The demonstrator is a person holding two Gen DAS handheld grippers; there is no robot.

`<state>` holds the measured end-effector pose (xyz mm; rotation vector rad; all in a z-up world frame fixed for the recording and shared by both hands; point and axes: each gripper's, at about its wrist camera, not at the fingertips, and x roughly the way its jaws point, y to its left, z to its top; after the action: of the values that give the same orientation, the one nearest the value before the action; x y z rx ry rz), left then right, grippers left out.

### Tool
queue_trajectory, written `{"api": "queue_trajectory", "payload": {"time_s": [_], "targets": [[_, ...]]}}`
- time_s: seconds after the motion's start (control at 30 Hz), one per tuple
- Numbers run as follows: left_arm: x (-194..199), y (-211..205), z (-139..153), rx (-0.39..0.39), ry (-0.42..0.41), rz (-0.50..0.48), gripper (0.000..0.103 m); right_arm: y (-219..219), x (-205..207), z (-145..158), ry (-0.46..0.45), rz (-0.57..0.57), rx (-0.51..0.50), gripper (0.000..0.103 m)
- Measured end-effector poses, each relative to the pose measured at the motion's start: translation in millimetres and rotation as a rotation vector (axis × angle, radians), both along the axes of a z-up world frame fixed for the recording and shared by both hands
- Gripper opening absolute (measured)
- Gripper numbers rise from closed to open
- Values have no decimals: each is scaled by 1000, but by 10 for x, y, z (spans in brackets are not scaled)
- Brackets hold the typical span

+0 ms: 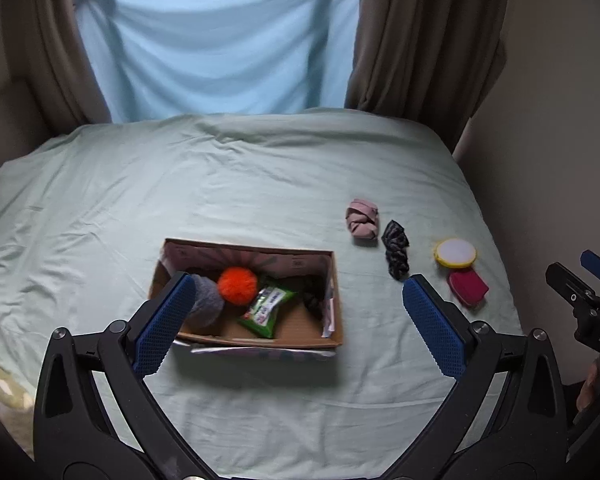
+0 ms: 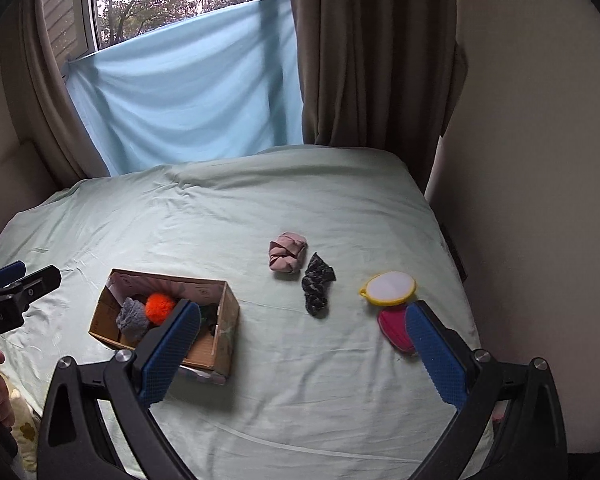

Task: Organize soft objects
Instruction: 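Withdraw both tools from the box toward the scrunchies and sponge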

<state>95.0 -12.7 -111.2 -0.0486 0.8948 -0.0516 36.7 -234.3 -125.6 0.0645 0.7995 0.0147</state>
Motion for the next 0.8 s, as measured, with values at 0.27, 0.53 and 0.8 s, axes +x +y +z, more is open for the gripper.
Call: {"api": "queue_trajectory", "payload": {"time_s": [0.27,0.53,0.8], "targets": [[336,-804,-287,-9,38,-42,103,-633,260,-142,6,12,-22,102],[977,-1445,-984,-4,122,-38,103,-1058,851,-649,71,82,-30,102],[1630,-1849,-1903,-4,211,-34,103,-1396,1575,-1506,139,119,-28,102]]}}
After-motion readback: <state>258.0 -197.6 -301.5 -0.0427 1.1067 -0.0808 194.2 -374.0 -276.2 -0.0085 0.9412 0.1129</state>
